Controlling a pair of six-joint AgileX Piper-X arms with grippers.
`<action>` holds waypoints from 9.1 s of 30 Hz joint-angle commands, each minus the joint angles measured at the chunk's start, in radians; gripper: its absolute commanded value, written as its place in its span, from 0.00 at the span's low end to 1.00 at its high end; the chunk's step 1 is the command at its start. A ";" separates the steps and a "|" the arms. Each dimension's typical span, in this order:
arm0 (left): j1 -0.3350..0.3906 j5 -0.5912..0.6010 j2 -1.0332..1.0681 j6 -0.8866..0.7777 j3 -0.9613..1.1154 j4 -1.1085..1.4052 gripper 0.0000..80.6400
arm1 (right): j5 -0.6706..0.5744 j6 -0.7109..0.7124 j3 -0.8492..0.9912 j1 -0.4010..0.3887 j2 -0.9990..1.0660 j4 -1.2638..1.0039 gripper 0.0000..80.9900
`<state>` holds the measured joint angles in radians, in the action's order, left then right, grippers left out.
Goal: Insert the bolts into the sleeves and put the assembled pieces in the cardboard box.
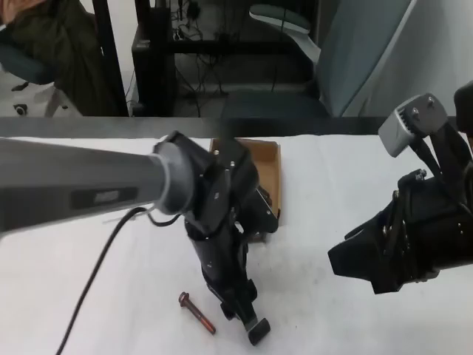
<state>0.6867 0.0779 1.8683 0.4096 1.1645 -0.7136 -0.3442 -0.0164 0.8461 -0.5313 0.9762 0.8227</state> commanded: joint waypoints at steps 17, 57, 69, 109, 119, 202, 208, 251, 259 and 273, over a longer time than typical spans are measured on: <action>0.014 -0.048 0.062 0.047 0.088 -0.058 0.01 | -0.042 0.047 0.001 0.001 -0.004 -0.013 0.49; -0.138 -0.236 -1.288 -0.614 -0.476 0.017 0.02 | -0.034 0.258 0.279 -0.201 0.524 -0.055 0.49; -0.138 -0.274 -1.618 -0.634 -0.534 0.005 0.02 | 0.124 0.286 0.665 -0.319 0.936 0.235 0.49; -0.138 -0.242 -1.622 -0.605 -0.558 0.018 0.02 | 0.250 0.285 0.880 -0.278 1.072 0.167 0.01; -0.138 -0.128 -1.717 -0.605 -0.755 0.320 0.02 | 0.250 0.317 0.763 -0.237 0.715 0.029 0.01; -0.070 -0.128 -1.358 -0.671 -1.033 1.084 0.02 | 0.120 -0.142 0.227 -0.407 0.459 -1.057 0.01; -0.070 -0.129 -1.358 -0.639 -1.033 1.084 0.02 | 0.109 -0.162 0.227 -0.411 0.459 -1.045 0.01; -0.070 -0.162 -1.358 -0.627 -1.029 1.168 0.02 | 0.126 -0.128 0.225 -0.416 0.444 -1.034 0.66; -0.070 -0.107 -1.236 -0.444 -0.878 0.955 0.02 | 0.302 0.025 0.225 -0.346 0.362 -0.850 0.66; -0.129 0.031 -0.539 -0.410 -0.425 0.946 0.02 | 0.455 0.225 0.222 -0.175 0.088 -0.544 0.66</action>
<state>0.5721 0.0778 1.2269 -0.0099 0.6412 0.2435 0.1035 0.1948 1.0660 -0.7339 1.1222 0.2093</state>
